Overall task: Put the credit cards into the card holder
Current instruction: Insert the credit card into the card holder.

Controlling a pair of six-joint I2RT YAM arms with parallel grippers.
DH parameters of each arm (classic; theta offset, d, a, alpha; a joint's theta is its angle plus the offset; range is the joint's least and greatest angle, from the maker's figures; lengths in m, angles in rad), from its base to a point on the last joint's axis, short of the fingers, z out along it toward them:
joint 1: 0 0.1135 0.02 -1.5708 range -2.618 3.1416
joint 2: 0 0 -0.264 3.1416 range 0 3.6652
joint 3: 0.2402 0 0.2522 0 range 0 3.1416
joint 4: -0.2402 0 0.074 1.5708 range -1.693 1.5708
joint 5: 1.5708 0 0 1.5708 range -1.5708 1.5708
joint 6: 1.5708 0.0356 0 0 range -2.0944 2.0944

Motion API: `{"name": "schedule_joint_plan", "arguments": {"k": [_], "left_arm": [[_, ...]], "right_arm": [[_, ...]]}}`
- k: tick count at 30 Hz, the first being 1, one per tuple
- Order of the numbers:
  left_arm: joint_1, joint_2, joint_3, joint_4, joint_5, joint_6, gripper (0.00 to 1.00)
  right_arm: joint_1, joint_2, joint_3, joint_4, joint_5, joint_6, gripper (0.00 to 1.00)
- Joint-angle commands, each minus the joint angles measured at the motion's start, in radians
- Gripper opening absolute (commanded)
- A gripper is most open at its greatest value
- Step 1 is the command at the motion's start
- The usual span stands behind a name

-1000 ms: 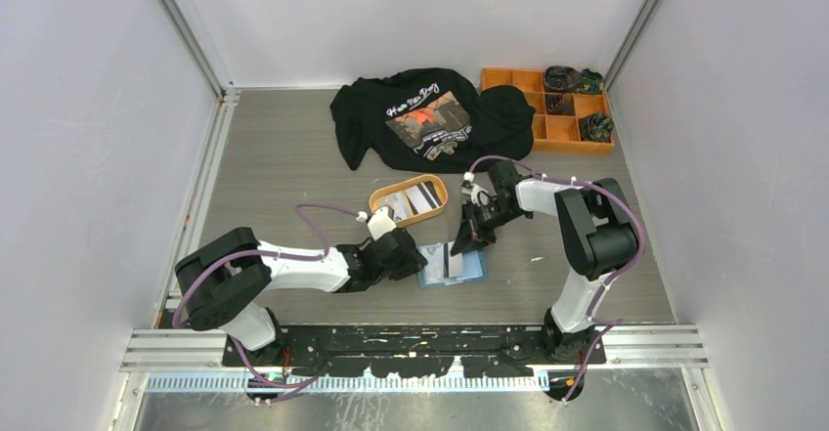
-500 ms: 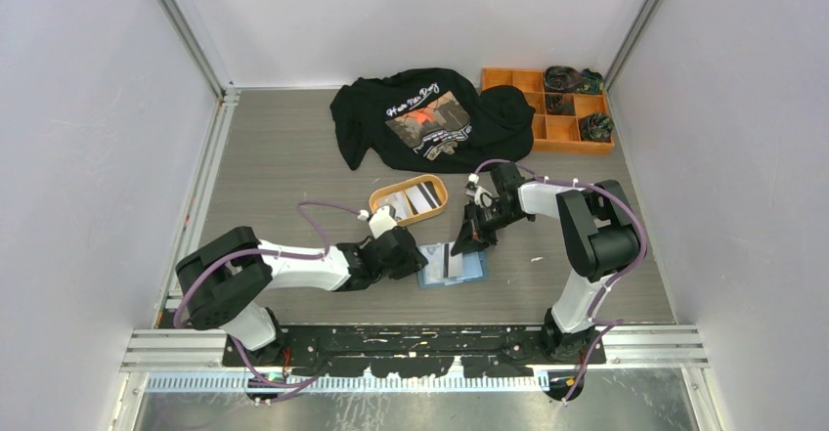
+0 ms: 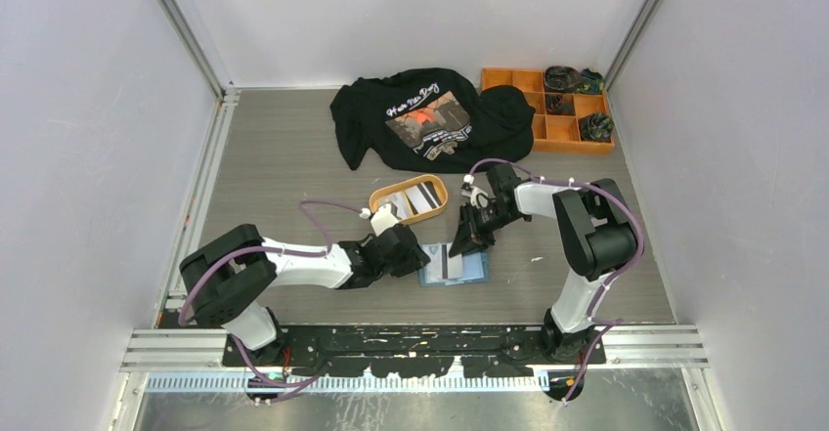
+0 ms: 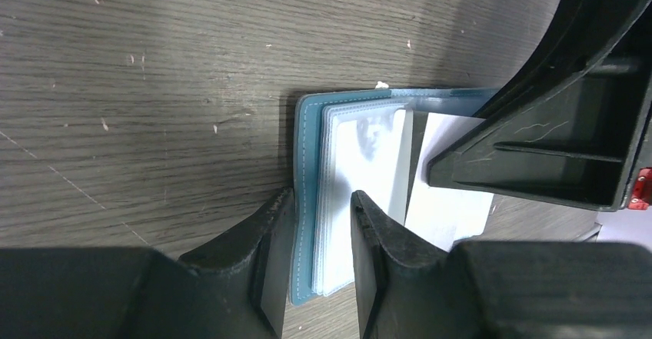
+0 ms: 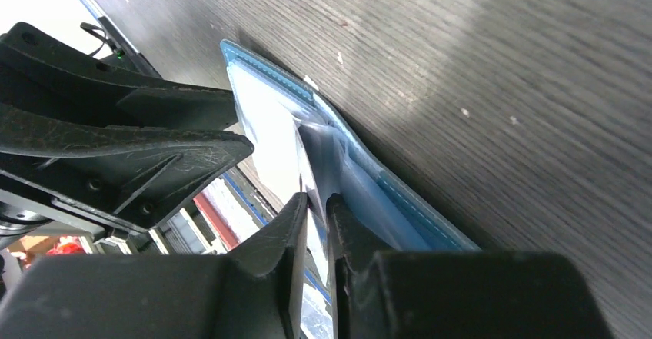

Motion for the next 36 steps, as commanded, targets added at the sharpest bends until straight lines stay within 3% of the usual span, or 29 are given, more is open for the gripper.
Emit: {"name": "schedule_joint_plan", "arguments": {"k": [1, 18, 28, 32, 36], "left_arm": [[0.000, 0.051, 0.004, -0.029, 0.040, 0.026, 0.34], [0.005, 0.028, 0.007, -0.013, 0.069, 0.043, 0.36], [0.005, -0.157, -0.033, -0.153, 0.016, 0.089, 0.39], [0.002, -0.257, -0.022, -0.229, 0.050, 0.172, 0.39], [-0.064, -0.308, -0.025, -0.114, 0.071, 0.262, 0.39]], "right_arm": [[0.018, 0.029, 0.032, -0.012, 0.030, -0.023, 0.21], [0.027, 0.034, 0.064, -0.016, 0.014, -0.011, 0.25], [0.027, 0.037, 0.077, -0.038, 0.018, -0.025, 0.29], [0.027, 0.042, 0.079, -0.041, 0.016, -0.029, 0.30], [0.028, 0.047, 0.080, -0.042, 0.017, -0.030, 0.30]]}}
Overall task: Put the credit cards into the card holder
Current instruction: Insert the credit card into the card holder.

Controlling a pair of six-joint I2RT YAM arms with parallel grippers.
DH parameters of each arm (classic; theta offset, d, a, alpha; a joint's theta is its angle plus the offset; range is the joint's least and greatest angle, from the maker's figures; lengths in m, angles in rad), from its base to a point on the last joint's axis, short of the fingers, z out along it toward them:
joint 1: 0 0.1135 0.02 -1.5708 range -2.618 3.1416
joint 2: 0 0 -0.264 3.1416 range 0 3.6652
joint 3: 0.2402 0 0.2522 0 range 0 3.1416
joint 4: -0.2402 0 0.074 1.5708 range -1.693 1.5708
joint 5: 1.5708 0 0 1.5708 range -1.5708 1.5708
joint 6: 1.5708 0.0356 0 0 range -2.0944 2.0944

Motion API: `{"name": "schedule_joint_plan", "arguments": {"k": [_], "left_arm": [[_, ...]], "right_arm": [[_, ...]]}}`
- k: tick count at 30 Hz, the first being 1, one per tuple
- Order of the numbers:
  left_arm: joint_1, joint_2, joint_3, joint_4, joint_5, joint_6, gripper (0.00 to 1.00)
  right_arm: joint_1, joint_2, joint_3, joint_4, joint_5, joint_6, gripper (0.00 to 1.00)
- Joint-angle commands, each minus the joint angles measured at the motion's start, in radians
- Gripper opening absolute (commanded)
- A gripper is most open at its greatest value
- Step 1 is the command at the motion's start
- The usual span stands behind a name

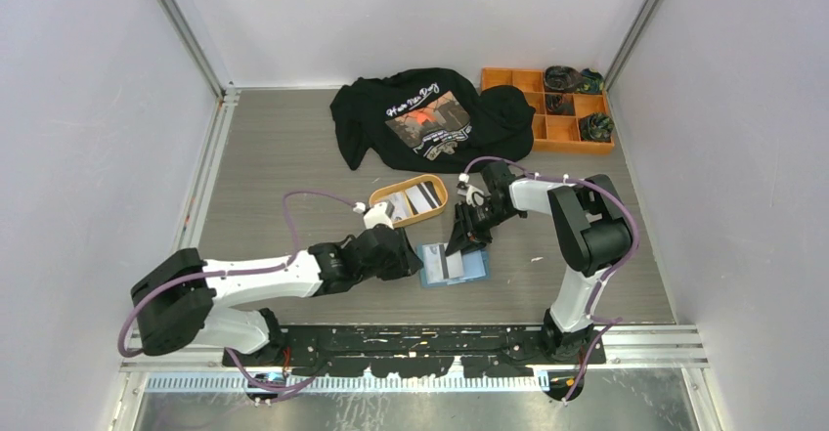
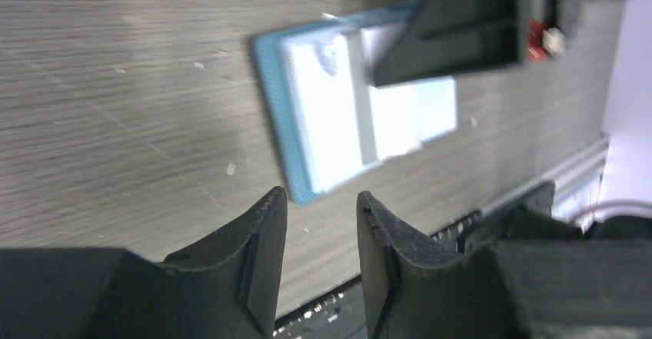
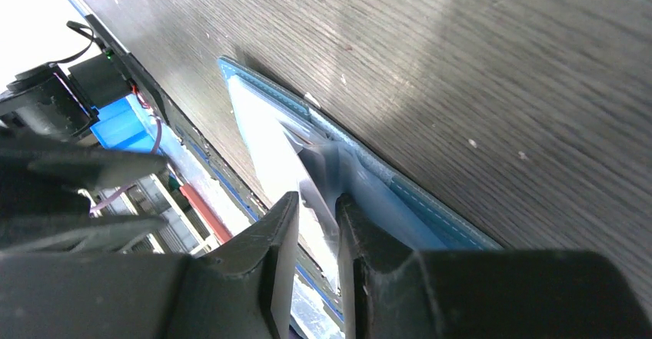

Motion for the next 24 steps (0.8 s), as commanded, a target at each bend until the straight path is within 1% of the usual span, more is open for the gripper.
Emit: {"name": "schedule_joint_plan", "arguments": {"k": [1, 5, 8, 13, 17, 20, 24], "left_arm": [[-0.085, -0.049, 0.020, 0.087, 0.007, 0.128, 0.39], [-0.202, 0.020, 0.133, 0.077, -0.129, 0.206, 0.39], [-0.249, 0.107, 0.236, 0.046, -0.219, 0.246, 0.37], [-0.256, 0.248, 0.377, -0.035, -0.261, 0.255, 0.33], [-0.256, 0.354, 0.476, -0.087, -0.298, 0.250, 0.24], [-0.256, 0.423, 0.546, -0.129, -0.311, 0.265, 0.23], [-0.256, 0.507, 0.633, -0.182, -0.294, 0.282, 0.22]], "right_arm": [[0.005, 0.007, 0.030, -0.010, -0.006, -0.019, 0.31], [0.005, 0.007, 0.031, -0.012, -0.003, -0.021, 0.31], [0.004, 0.009, 0.032, -0.015, 0.000, -0.023, 0.31], [0.004, 0.013, 0.034, -0.017, 0.002, -0.025, 0.31], [0.004, 0.012, 0.034, -0.016, 0.005, -0.026, 0.31], [0.005, 0.014, 0.036, -0.017, 0.005, -0.028, 0.31], [0.005, 0.015, 0.037, -0.020, 0.009, -0.030, 0.31]]}}
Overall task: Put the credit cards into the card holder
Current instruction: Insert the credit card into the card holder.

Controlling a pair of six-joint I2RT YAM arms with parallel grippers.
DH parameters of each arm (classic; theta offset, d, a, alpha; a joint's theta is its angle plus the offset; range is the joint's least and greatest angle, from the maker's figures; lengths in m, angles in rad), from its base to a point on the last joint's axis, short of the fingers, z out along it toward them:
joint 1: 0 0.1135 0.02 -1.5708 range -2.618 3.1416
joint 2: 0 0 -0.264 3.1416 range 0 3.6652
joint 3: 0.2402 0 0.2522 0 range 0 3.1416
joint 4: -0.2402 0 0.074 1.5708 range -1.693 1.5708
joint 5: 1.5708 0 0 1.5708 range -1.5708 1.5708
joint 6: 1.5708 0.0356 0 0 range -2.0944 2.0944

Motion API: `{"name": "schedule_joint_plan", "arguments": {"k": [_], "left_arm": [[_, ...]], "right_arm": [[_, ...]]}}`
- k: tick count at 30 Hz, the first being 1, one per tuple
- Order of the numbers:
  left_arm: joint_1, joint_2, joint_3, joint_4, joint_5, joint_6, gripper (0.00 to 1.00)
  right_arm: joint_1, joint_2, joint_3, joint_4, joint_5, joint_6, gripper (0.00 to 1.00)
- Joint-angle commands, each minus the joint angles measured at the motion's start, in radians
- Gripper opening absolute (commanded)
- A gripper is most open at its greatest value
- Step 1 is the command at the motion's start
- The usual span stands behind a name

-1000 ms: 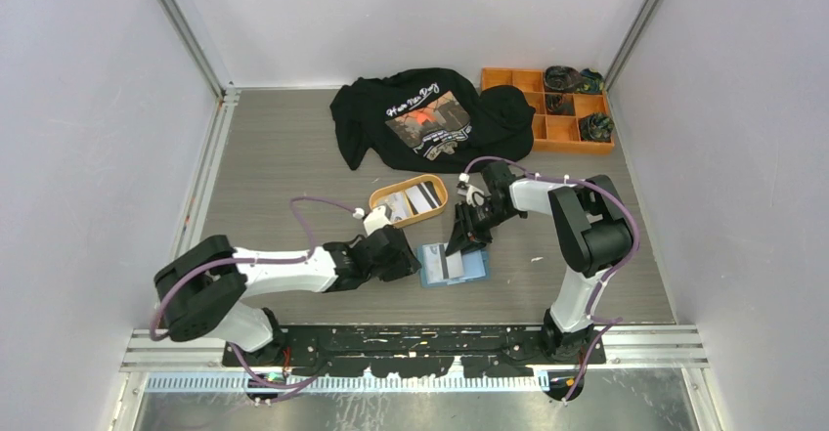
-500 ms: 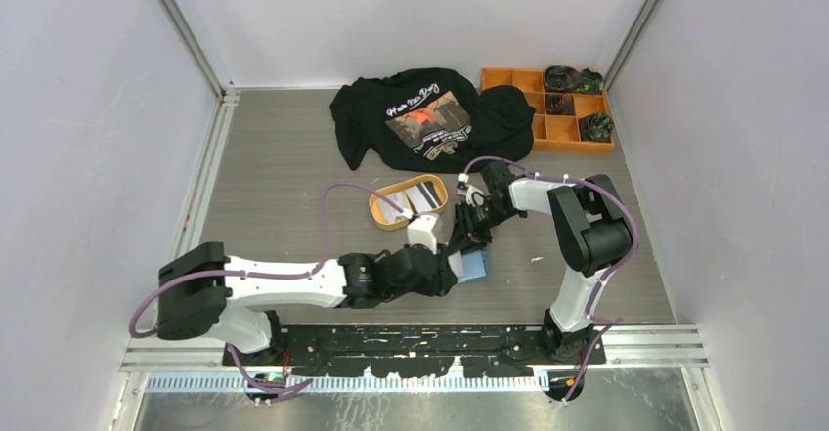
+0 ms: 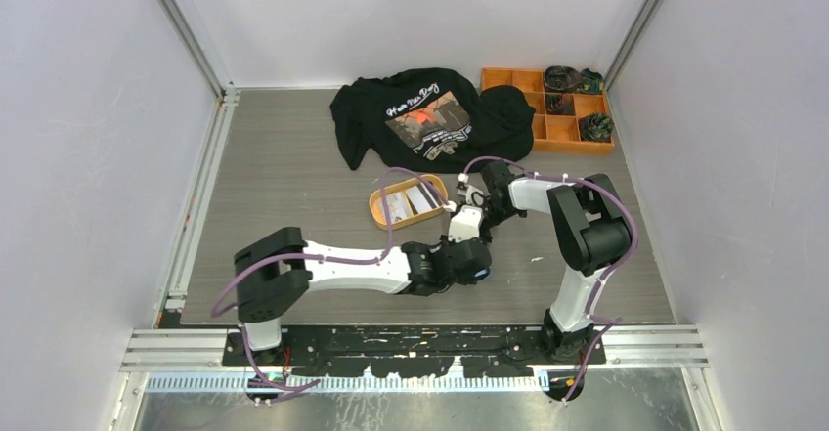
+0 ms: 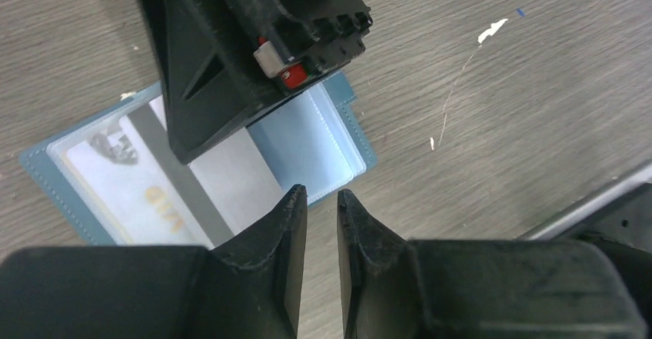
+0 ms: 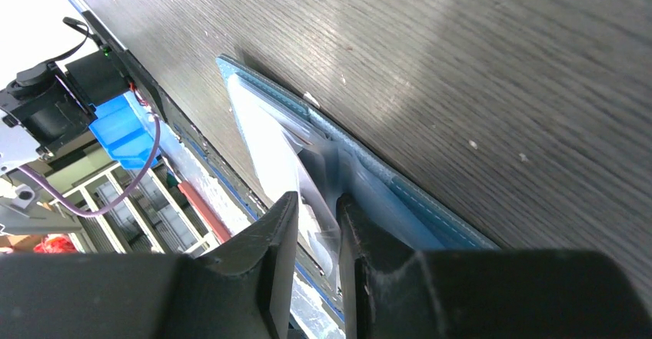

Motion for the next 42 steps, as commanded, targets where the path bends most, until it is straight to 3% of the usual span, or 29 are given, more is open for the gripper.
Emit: {"name": "schedule_joint_plan", "arguments": {"k": [1, 13, 33, 42], "left_arm": [[0.001, 0.064, 0.109, -0.072, -0.038, 0.036, 0.22], [0.003, 0.201, 0.246, -0.243, -0.109, 0.021, 0.21], [0.045, 0.096, 0.074, -0.183, -0.074, -0.065, 0.27], [0.057, 0.018, 0.014, -0.110, -0.014, -0.011, 0.29]], "right_arm": [[0.004, 0.008, 0.029, -0.006, 0.010, -0.017, 0.31], [0.004, 0.014, 0.035, -0.019, 0.035, -0.027, 0.32], [0.004, -0.017, 0.071, -0.077, 0.059, -0.085, 0.47], [-0.004, -0.082, 0.086, -0.110, 0.078, -0.129, 0.57]]}}
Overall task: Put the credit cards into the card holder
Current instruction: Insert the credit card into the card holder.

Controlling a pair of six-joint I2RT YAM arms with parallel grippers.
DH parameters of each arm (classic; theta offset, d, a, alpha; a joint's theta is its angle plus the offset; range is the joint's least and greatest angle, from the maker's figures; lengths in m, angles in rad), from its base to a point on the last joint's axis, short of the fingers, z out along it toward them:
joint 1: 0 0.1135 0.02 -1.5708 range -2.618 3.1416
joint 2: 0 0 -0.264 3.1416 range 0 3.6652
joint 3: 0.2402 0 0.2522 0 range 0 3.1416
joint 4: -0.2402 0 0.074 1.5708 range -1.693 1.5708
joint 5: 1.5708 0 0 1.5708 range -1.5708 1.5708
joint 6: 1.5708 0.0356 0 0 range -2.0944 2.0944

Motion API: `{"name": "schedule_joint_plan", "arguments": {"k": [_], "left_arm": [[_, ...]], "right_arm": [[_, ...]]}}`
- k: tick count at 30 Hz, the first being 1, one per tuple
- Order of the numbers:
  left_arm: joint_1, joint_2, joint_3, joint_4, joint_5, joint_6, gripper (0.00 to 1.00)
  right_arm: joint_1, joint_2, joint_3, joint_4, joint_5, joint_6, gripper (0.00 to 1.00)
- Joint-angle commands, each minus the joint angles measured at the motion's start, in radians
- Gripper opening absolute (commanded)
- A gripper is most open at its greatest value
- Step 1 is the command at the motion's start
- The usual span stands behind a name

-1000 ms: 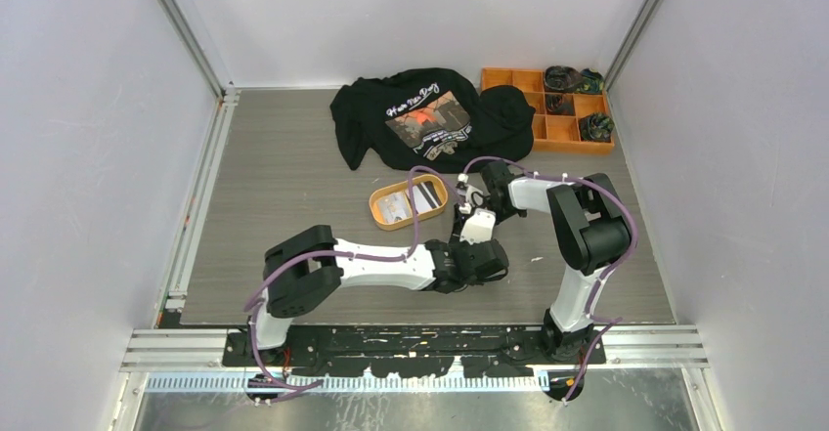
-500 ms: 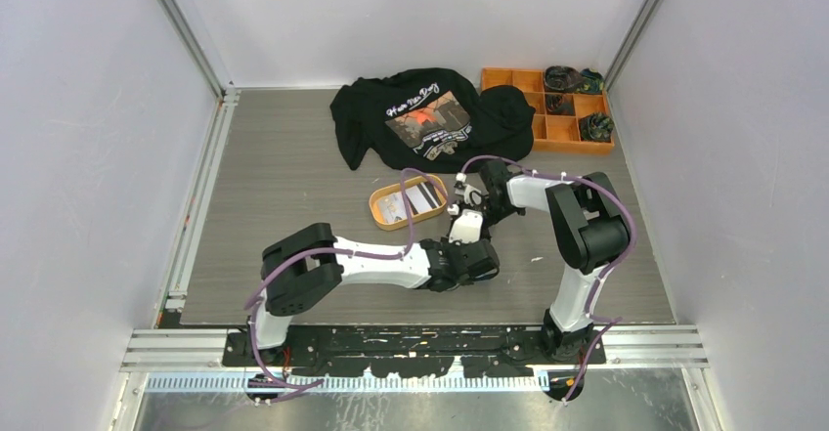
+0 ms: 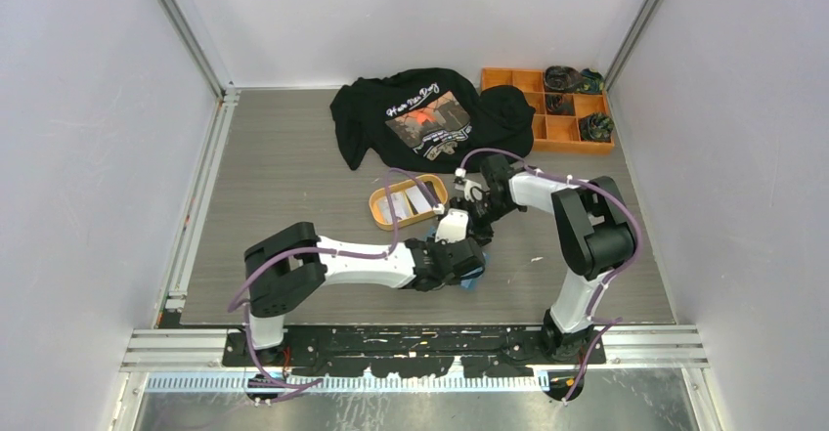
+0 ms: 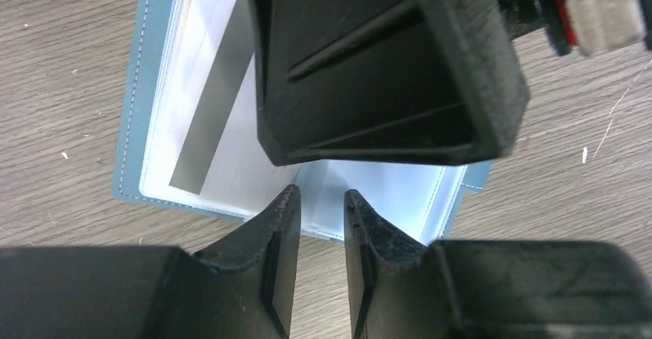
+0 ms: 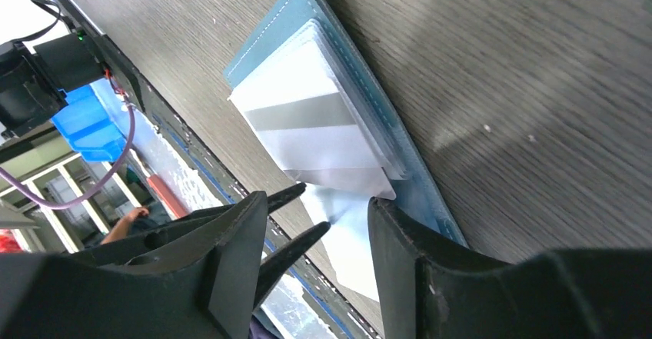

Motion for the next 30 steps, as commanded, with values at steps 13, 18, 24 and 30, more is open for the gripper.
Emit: {"name": "schedule_joint_plan", "arguments": {"k": [13, 18, 24, 30], "left_arm": [[0.008, -0.305, -0.333, 0.527, 0.340, 0.195, 0.30], [0.007, -0.416, -0.437, 0.609, 0.352, 0.206, 0.31], [0.023, -0.534, -0.556, 0.649, 0.317, 0.207, 0.38], [0.054, -0.647, -0.659, 0.665, 0.301, 0.173, 0.57]], "right_arm": [[-0.062, -0.141, 0.062, -0.137, 0.024, -0.226, 0.64], [-0.085, -0.190, 0.080, -0.222, -0.001, -0.371, 0.65], [-0.136, -0.272, 0.115, -0.379, -0.094, -0.632, 0.64], [-0.160, -0.426, 0.091, -0.519, -0.231, -0.991, 0.62]]}}
